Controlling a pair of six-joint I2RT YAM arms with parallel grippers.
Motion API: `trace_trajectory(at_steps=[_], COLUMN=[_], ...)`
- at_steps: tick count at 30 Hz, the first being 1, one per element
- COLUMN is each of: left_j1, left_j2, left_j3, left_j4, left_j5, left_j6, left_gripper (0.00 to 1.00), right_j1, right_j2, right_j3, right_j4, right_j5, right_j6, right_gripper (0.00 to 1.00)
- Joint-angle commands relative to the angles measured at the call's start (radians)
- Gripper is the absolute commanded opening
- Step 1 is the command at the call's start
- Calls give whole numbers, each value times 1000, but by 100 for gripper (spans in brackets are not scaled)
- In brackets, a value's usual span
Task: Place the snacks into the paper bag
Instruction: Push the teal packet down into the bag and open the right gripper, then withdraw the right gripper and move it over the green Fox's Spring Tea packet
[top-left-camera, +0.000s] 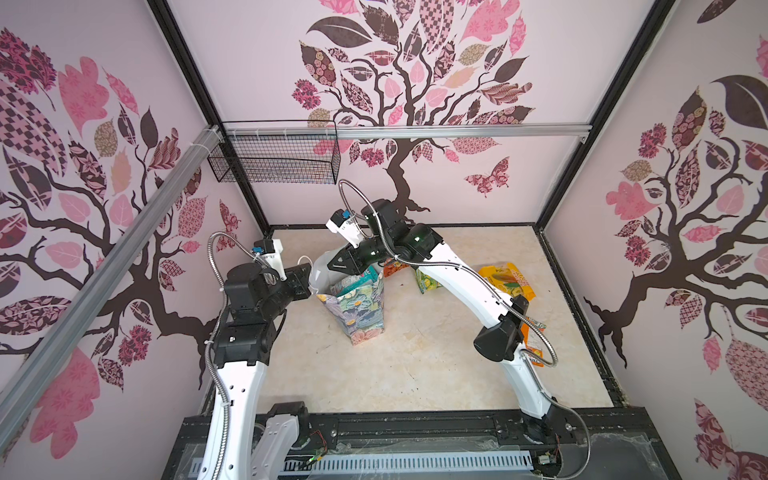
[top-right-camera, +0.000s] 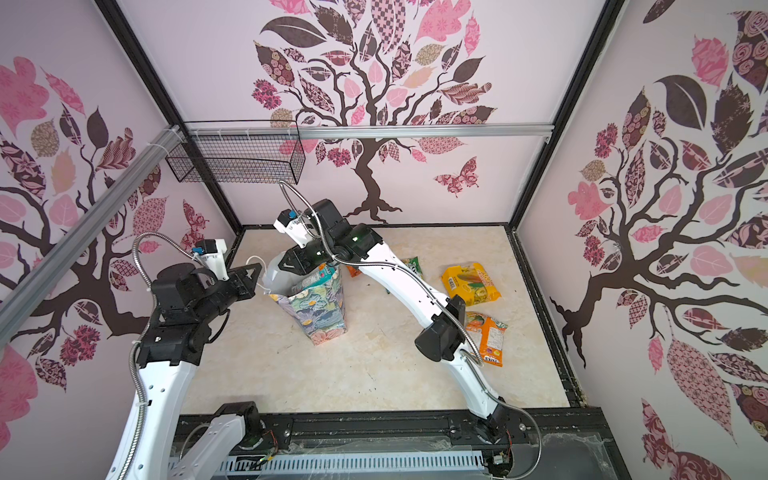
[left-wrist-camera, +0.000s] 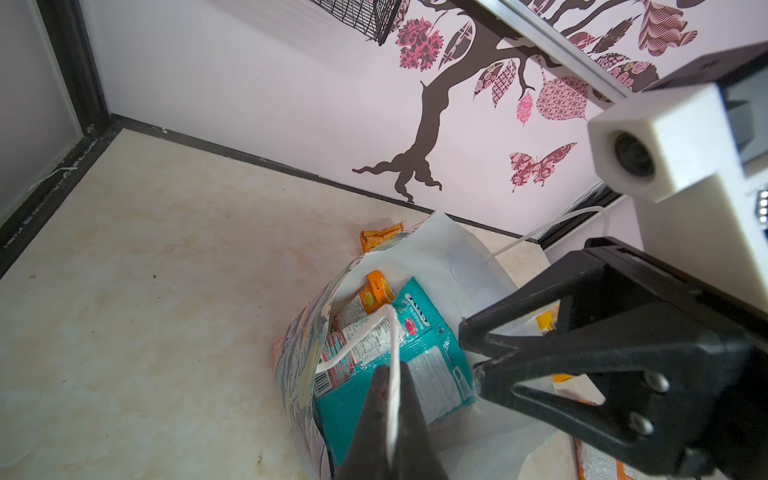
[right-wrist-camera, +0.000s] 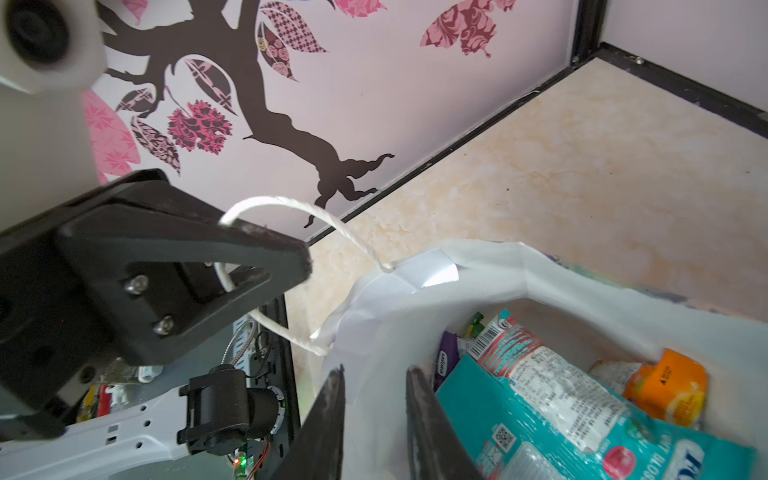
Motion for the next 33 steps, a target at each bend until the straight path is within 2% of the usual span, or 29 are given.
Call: trace_trajectory(at_steps=[1, 4, 6, 11, 15, 18, 22, 30, 33], left_j1=[4, 3, 4, 3, 7, 7, 7, 7, 7], left_j2=[-15, -24, -30, -39, -43, -54, -63, -45, -44], left_j3=[-25, -25, -25, -31, -31, -37, -37, -36, -33], left_j4=[13, 8, 10, 14, 19, 19, 11, 9, 11], left_j5=[-17, -37, -46, -73, -81, -84, -113, -84, -85], left_j6=[6, 8, 8, 9, 5, 8, 14, 16, 14], left_gripper=[0, 0, 0, 0, 0, 0, 0, 0, 0], right_j1=[30, 56, 61, 60, 59, 27, -99, -209, -270], right_j2=[-122, -194, -252, -416, -568, -692, -815, -809, -797], right_j3=[16, -26, -98, -355, -655, -927, -1190, -1328, -1382], right_j4=[-40, -35, 5, 235, 478, 685, 873, 751, 769], right_j5=[133, 230, 250, 318, 445, 526, 516, 531, 504], right_j6=[-13, -20, -4, 71, 153, 232, 355, 309, 322], right_gripper=[31, 32, 33, 34, 42, 43, 43, 50, 52])
